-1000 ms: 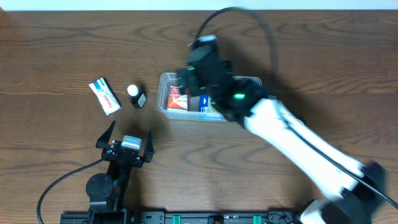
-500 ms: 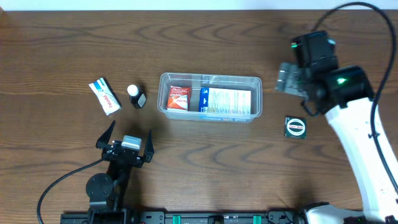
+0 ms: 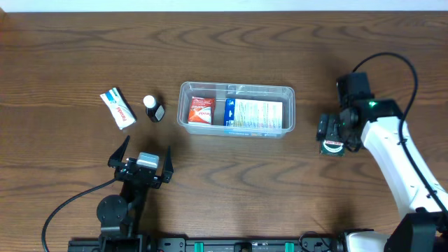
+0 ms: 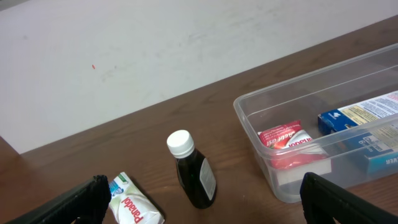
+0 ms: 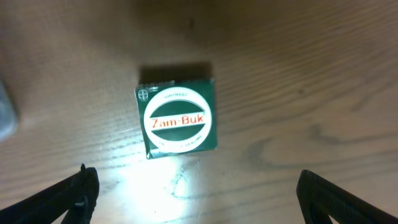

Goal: Pack container
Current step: 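Move right gripper to the green Zam-Buk tin and grasp it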

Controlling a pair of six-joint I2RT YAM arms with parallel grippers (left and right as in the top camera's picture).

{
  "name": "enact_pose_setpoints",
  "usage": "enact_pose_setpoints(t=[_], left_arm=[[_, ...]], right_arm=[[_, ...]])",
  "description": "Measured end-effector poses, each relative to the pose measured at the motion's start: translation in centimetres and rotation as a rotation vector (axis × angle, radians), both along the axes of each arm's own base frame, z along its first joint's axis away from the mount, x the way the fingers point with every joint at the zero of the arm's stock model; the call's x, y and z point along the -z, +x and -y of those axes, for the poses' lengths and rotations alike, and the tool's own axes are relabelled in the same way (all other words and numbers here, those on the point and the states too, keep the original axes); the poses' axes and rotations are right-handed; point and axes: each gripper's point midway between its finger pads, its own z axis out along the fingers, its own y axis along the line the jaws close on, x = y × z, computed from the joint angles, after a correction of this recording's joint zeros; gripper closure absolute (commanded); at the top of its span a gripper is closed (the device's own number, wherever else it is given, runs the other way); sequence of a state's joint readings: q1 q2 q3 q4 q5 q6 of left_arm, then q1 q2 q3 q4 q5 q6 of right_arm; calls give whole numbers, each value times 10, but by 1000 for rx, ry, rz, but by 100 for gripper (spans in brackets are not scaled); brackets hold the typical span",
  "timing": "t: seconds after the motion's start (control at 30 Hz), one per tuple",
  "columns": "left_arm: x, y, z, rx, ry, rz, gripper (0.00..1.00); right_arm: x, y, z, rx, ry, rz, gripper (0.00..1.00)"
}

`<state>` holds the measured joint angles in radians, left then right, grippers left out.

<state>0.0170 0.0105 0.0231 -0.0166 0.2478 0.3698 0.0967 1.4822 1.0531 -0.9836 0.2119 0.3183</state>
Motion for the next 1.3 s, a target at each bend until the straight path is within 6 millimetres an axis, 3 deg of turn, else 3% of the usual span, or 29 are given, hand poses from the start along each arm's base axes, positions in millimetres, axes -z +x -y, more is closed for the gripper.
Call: enact_pose_setpoints(t=[0.23,0.5,0.7,1.3], left_arm=[[0,0,0,0,0,0,2],[0,0,0,0,0,0,2],[0,0,0,0,0,0,2],[0,0,0,0,0,0,2]], right_arm=[[34,0,-4,-69,13,25,1],[55,26,0,-120,-28,193,1],[71,22,0,-218,-56,200,1],[70,30,-3,-364,-90,215,5]])
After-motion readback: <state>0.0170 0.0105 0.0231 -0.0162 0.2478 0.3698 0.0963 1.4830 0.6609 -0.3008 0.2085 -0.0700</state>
